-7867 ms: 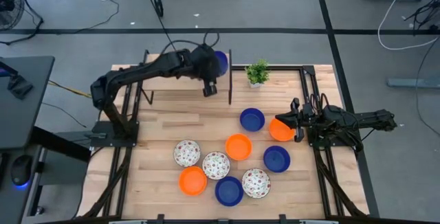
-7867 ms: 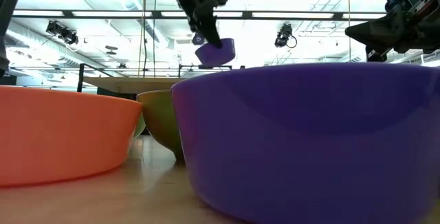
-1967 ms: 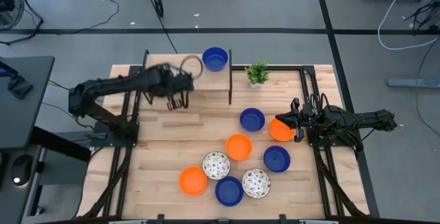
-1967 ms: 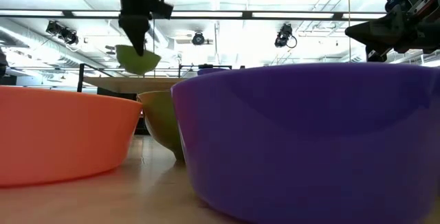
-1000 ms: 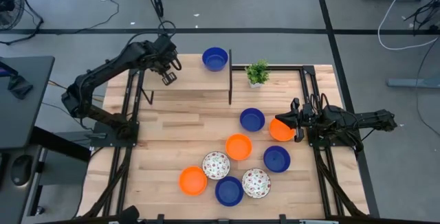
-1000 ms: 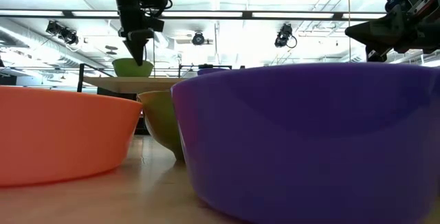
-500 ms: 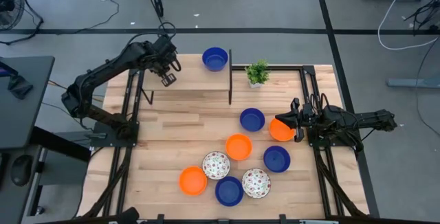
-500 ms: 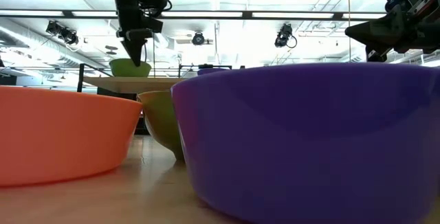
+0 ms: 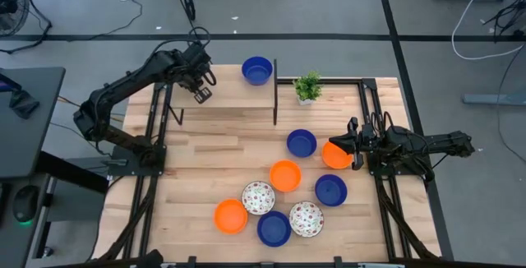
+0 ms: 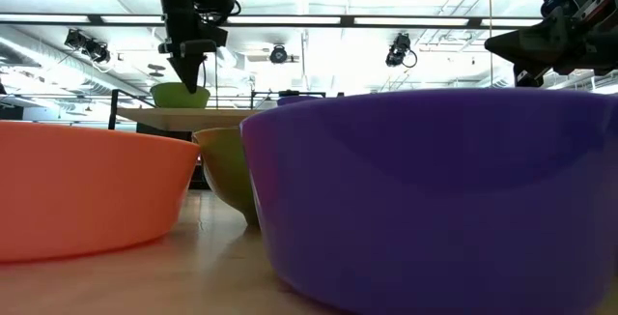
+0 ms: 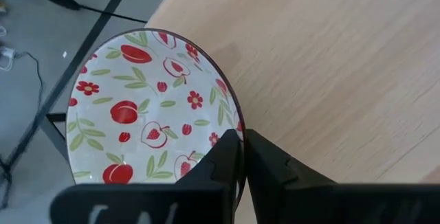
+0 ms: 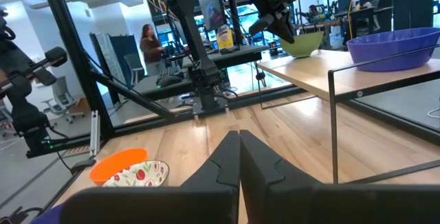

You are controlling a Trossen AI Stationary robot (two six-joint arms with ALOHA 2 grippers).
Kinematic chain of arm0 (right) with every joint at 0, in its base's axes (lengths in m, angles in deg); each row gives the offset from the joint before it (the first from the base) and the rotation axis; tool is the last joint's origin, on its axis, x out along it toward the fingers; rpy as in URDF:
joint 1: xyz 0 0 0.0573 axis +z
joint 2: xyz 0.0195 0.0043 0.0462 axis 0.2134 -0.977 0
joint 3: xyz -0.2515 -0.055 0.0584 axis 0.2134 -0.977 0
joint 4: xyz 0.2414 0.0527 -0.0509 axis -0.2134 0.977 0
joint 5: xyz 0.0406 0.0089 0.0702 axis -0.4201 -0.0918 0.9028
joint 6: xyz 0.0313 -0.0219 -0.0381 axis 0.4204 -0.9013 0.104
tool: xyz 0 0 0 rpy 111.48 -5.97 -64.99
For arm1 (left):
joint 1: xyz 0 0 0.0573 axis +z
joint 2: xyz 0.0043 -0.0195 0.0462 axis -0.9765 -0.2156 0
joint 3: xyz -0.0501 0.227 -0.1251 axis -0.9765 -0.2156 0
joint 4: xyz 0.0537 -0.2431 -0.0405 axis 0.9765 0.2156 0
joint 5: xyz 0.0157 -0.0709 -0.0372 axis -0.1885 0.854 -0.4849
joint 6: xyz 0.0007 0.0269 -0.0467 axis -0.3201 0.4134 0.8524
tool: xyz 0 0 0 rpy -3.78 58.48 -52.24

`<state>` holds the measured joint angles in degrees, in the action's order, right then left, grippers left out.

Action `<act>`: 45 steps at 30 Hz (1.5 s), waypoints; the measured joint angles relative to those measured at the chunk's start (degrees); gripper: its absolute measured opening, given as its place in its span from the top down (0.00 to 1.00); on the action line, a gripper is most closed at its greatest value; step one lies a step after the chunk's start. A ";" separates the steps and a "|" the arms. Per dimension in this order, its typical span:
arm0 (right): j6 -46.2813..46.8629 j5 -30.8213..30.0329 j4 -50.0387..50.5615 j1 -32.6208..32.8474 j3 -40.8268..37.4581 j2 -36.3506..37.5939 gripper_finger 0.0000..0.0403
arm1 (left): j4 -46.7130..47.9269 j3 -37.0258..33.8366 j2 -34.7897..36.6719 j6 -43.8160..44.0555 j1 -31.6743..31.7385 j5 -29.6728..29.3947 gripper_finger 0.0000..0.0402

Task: Pick & Place Mini bowls
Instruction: Put the white bowl on the shelf, then put the orange bowl on the shelf

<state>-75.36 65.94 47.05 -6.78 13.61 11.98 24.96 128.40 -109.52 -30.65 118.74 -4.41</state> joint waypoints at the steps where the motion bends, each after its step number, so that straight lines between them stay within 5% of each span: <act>1: 0.00 0.02 0.00 0.00 -0.02 0.00 0.99 | 0.04 0.00 0.00 0.33 0.00 0.00 0.93; 9: 0.00 0.00 0.00 0.00 -0.02 0.00 0.99 | 0.71 0.02 -0.02 1.37 0.00 0.04 0.90; 26: 0.00 0.00 -0.01 0.01 0.00 0.00 0.99 | 0.88 0.27 0.86 1.88 -0.01 0.33 0.53; 33: 0.00 0.02 -0.02 0.01 -0.01 0.00 0.99 | -2.07 2.57 7.41 6.67 -3.13 7.16 0.49; 39: 0.00 0.01 0.00 0.00 -0.02 0.00 0.99 | -13.10 -1.09 16.18 9.18 -14.50 18.75 0.52; 45: 0.00 0.01 0.00 0.00 -0.01 0.00 0.99 | -24.29 -11.89 19.69 10.24 -34.60 18.57 0.56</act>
<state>-75.36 65.95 47.05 -6.78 13.60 11.98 0.67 116.51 -89.83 -20.41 84.14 14.17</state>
